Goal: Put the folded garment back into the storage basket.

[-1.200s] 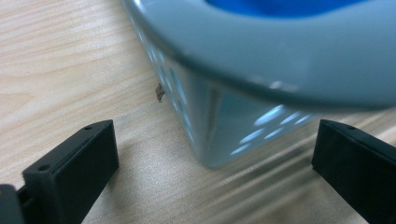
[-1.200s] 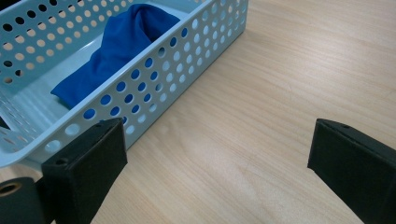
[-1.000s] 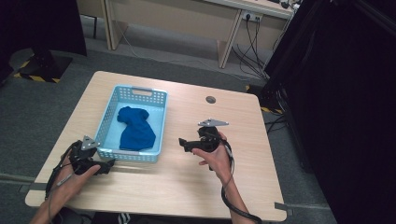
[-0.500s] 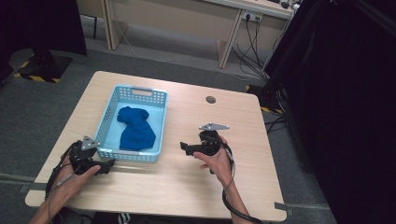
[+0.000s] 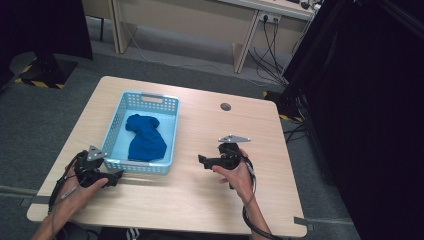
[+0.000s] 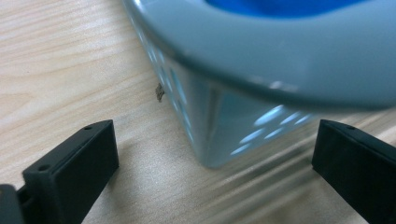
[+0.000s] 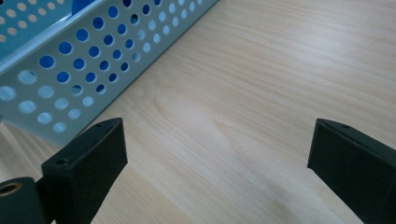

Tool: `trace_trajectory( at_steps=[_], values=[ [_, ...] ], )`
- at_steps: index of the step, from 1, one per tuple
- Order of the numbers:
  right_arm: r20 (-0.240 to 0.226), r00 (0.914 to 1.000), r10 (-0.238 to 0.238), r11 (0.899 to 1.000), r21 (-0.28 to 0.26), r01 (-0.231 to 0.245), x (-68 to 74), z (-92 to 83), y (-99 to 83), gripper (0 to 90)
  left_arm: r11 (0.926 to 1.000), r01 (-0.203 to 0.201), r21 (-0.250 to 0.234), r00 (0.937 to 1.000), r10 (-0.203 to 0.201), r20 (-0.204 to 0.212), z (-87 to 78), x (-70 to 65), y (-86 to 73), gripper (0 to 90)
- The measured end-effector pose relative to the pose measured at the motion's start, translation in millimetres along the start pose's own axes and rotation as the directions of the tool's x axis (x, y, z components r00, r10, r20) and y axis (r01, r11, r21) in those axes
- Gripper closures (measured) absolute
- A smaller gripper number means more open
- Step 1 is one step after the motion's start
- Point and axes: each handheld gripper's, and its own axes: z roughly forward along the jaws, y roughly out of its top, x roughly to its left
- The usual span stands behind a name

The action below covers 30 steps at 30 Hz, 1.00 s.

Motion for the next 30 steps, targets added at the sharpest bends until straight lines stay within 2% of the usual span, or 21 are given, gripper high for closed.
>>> trace_trajectory(
  at_steps=[12, 30],
  values=[
    [0.019, 0.9997, 0.016, 1.000, 0.016, -0.016, -9.8, -4.6, -13.2, 5.2, 1.0000, 0.000, 0.000, 1.0000, 0.000, 0.000, 0.0, 0.0, 0.0, 0.0],
    [0.031, 0.9991, 0.029, 0.999, 0.031, -0.030, -14.9, -7.7, -25.4, 5.2, 1.0000, 0.000, 0.000, 1.0000, 0.000, 0.000, 0.0, 0.0, 0.0, 0.0]
  ],
)
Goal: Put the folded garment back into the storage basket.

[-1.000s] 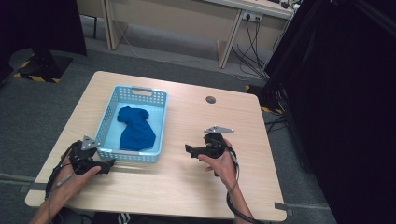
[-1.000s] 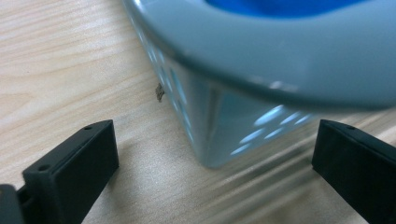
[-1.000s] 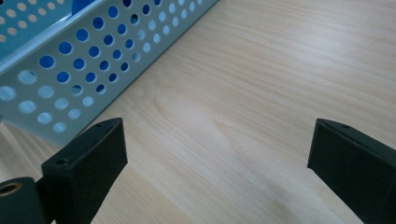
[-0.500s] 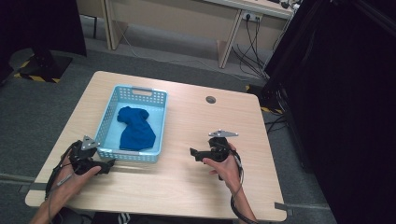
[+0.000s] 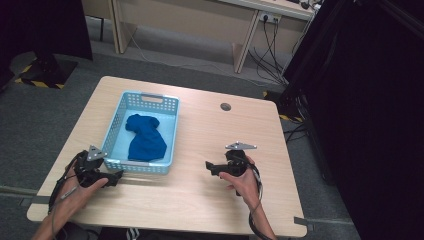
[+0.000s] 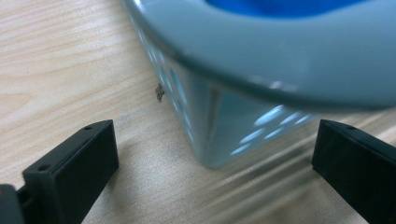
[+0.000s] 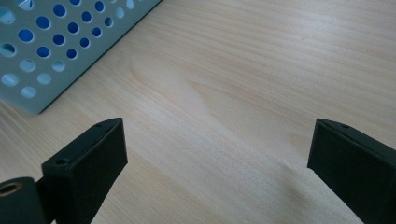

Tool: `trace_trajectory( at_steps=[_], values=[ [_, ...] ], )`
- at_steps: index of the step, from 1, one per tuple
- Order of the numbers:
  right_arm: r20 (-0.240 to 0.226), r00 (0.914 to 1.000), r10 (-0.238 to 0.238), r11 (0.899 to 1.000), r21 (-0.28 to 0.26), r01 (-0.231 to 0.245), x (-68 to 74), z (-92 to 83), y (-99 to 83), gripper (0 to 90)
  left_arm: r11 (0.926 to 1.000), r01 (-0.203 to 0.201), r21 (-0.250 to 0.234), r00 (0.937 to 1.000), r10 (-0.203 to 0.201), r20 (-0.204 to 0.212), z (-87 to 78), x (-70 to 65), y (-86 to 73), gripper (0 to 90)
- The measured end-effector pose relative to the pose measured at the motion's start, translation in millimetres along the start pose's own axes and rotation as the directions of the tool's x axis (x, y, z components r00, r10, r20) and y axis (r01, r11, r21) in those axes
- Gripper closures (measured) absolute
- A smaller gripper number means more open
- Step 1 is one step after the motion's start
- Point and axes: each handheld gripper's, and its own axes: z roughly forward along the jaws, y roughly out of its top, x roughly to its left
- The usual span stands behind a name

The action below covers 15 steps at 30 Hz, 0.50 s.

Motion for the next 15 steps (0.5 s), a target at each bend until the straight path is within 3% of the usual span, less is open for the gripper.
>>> trace_trajectory(
  at_steps=[15],
  values=[
    [0.010, 0.9999, 0.012, 1.000, 0.003, -0.012, -5.1, -6.4, -9.5, 5.2, 1.0000, 0.000, 0.000, 1.0000, 0.000, 0.000, 0.0, 0.0, 0.0, 0.0]
  ],
)
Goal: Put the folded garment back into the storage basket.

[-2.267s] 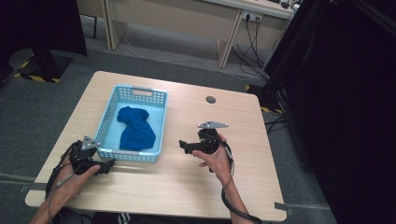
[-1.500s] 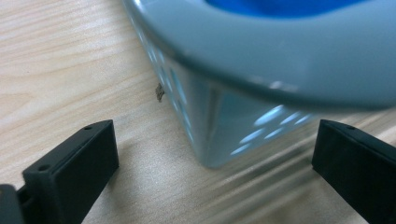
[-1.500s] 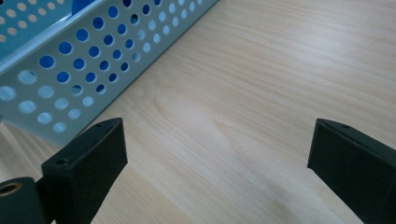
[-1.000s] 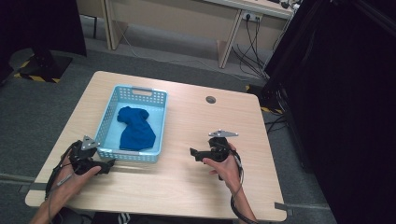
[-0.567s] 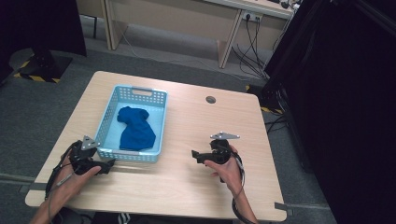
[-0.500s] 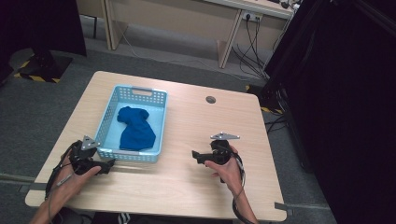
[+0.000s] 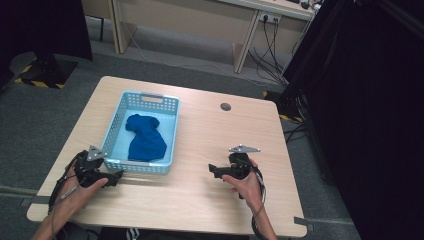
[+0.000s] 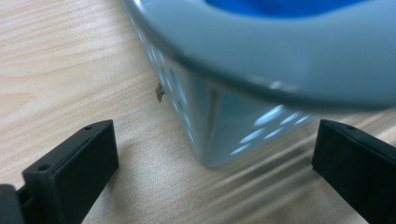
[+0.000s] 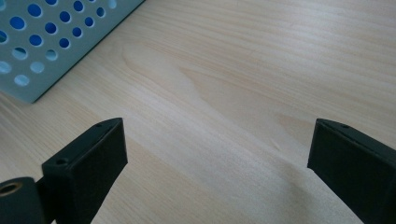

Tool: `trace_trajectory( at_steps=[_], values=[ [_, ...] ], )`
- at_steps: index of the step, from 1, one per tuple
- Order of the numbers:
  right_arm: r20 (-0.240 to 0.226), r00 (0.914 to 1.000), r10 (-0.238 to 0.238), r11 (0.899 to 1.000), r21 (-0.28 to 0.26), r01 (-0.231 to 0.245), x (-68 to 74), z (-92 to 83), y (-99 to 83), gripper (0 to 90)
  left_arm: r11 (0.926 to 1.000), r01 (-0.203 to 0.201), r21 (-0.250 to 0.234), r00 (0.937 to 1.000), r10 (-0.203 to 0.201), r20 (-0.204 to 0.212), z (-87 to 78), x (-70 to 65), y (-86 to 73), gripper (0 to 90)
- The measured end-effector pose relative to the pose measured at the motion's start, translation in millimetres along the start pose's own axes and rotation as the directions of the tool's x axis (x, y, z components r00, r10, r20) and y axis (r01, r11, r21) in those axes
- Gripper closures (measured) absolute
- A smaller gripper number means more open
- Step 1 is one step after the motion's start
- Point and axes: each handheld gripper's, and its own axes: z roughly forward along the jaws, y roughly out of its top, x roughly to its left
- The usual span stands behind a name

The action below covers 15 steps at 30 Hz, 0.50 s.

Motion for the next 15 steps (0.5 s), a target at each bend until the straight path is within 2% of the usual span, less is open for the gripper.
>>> trace_trajectory(
  at_steps=[15],
  values=[
    [0.018, 0.9996, 0.021, 1.000, 0.013, -0.021, -9.3, -7.0, -14.0, 5.2, 1.0000, -0.001, 0.000, 1.0000, 0.001, 0.000, 0.0, 0.1, 0.0, 0.0]
  ],
)
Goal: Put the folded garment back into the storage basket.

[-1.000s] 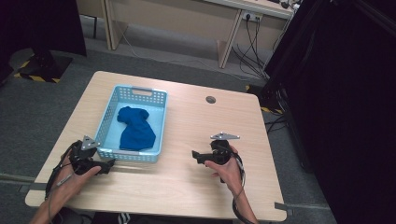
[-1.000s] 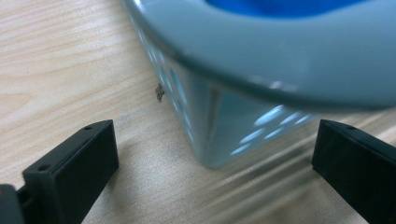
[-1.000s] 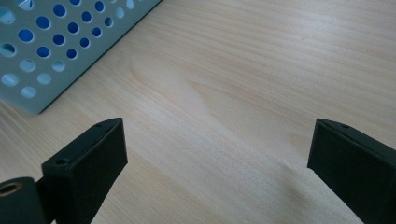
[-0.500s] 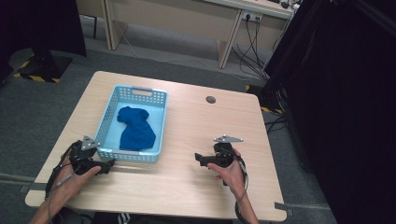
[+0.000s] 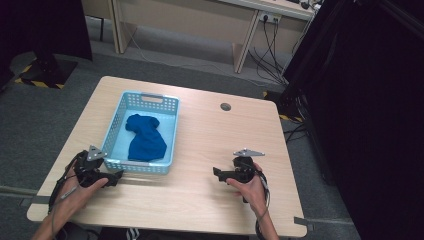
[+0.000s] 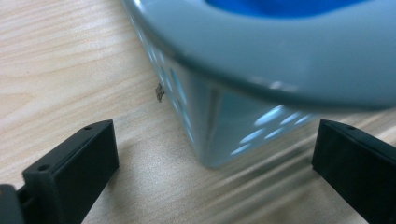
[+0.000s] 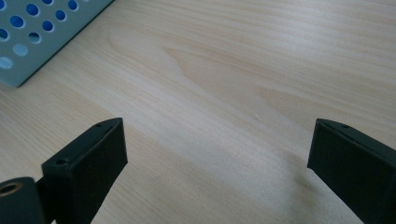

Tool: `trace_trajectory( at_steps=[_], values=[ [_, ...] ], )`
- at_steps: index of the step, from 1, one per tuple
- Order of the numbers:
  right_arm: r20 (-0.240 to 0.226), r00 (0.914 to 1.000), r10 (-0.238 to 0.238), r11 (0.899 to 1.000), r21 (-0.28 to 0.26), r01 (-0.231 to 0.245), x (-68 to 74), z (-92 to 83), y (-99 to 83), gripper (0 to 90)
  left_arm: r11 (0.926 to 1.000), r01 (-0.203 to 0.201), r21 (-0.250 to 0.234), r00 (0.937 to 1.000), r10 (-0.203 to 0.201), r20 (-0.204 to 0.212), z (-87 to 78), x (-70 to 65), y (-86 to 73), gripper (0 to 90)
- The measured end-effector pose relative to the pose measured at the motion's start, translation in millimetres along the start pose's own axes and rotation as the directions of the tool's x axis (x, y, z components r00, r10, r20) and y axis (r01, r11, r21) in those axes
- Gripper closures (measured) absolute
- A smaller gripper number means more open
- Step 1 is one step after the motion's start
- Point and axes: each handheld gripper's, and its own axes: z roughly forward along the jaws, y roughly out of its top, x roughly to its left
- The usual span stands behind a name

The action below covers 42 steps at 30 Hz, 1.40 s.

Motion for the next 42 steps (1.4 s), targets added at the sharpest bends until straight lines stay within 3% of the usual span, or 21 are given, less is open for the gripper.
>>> trace_trajectory(
  at_steps=[22, 42],
  values=[
    [0.017, 0.9997, 0.019, 1.000, 0.018, -0.019, -5.4, -7.3, -16.2, 4.4, 1.0000, 0.000, -0.001, 1.0000, 0.000, 0.001, 0.4, 0.2, 0.3, 0.0],
    [0.052, 0.9986, 0.000, 0.999, 0.036, -0.002, -6.3, -11.5, -26.8, 4.0, 1.0000, 0.000, -0.001, 1.0000, 0.000, 0.001, 0.5, 0.2, 0.4, 0.0]
  ],
)
